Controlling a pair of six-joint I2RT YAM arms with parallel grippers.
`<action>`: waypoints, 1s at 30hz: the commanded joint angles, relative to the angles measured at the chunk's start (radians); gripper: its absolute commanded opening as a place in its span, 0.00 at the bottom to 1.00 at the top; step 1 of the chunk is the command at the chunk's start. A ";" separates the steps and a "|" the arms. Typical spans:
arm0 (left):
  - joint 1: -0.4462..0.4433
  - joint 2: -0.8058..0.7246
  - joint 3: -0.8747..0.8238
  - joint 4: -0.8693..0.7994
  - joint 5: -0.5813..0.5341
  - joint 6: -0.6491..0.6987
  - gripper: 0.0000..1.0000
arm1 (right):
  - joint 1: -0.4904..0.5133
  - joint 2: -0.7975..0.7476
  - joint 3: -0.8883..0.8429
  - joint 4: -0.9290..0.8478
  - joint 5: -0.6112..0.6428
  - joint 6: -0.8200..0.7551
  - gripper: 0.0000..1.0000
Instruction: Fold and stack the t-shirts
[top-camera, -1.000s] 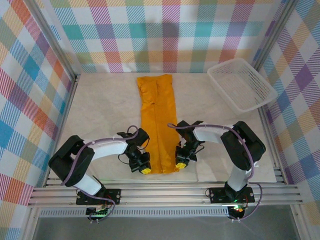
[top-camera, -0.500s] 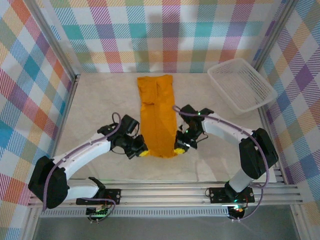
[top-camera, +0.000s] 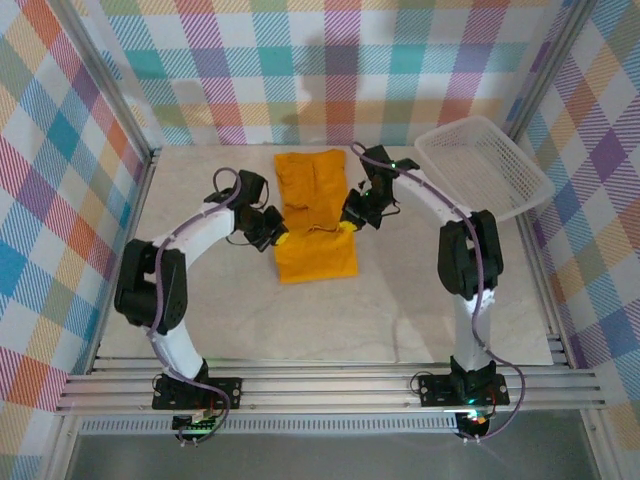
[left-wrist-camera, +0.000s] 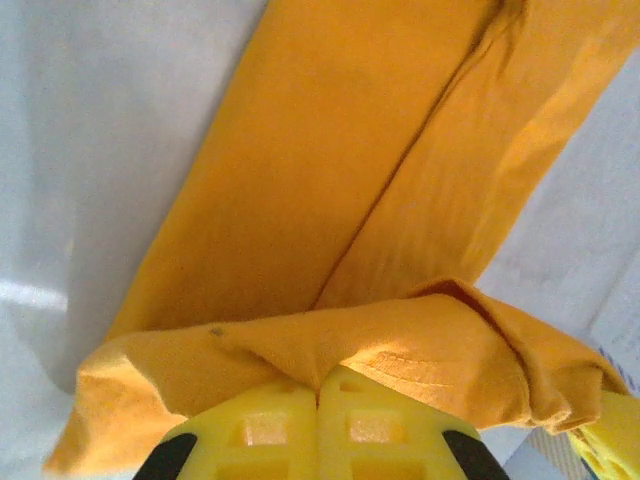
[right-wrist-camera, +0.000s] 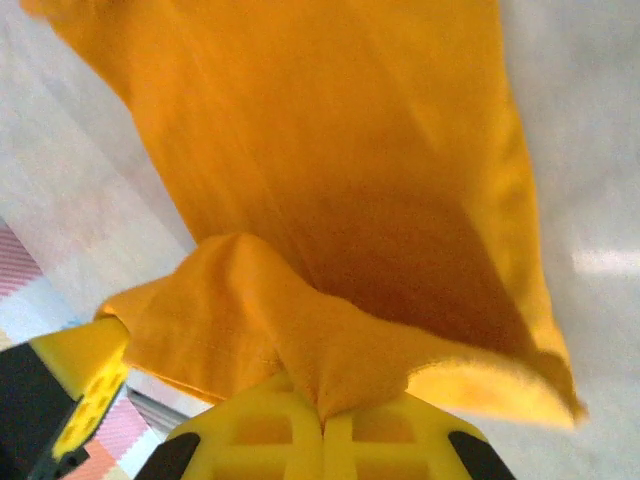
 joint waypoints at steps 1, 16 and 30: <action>0.028 0.064 0.096 0.007 -0.013 0.052 0.00 | -0.019 0.071 0.113 -0.056 0.032 -0.025 0.00; 0.056 0.160 0.205 -0.054 -0.080 0.092 0.58 | -0.083 0.223 0.348 -0.115 0.037 -0.105 0.54; -0.075 -0.098 -0.370 0.305 0.005 -0.331 0.51 | -0.014 -0.166 -0.488 0.257 -0.045 0.063 0.53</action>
